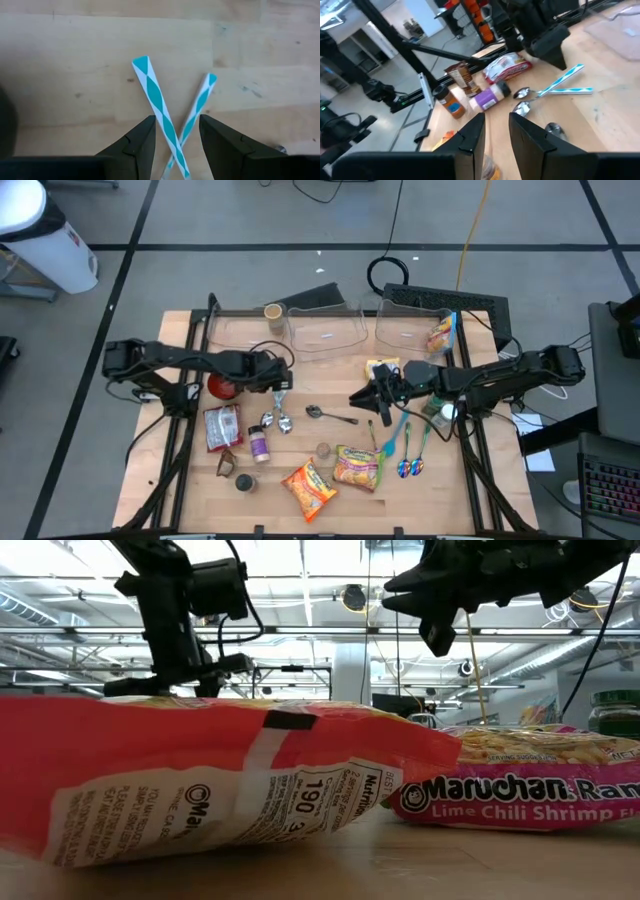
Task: Pick & Place Food Item
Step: Put the right blue patterned spoon into the middle transparent bin
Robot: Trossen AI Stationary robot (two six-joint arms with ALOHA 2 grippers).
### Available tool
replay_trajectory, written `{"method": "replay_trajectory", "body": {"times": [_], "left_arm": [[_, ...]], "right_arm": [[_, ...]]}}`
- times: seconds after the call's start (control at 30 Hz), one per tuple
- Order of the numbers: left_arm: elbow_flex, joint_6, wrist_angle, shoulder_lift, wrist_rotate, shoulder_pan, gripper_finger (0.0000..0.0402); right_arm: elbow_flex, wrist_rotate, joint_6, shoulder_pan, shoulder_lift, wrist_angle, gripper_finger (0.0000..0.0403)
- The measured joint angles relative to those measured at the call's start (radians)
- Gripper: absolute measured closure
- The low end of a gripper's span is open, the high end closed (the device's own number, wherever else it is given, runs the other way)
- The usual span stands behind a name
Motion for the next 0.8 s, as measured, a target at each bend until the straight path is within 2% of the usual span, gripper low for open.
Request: {"method": "replay_trajectory", "body": {"times": [0.63, 0.7, 0.8], "left_arm": [[0.000, 0.015, 0.060, 0.165, 0.083, 0.011, 0.0246], [0.002, 0.015, 0.067, 0.171, 0.084, 0.011, 0.0254], [0.001, 0.027, 0.065, 0.171, 0.091, 0.012, 0.0290]], "right_arm": [[0.000, 0.000, -0.016, 0.000, 0.000, -0.048, 0.0326], [-0.001, 0.001, -0.019, -0.001, 0.000, -0.053, 0.0326], [-0.001, 0.001, -0.019, -0.002, 0.000, -0.057, 0.0326]]}}
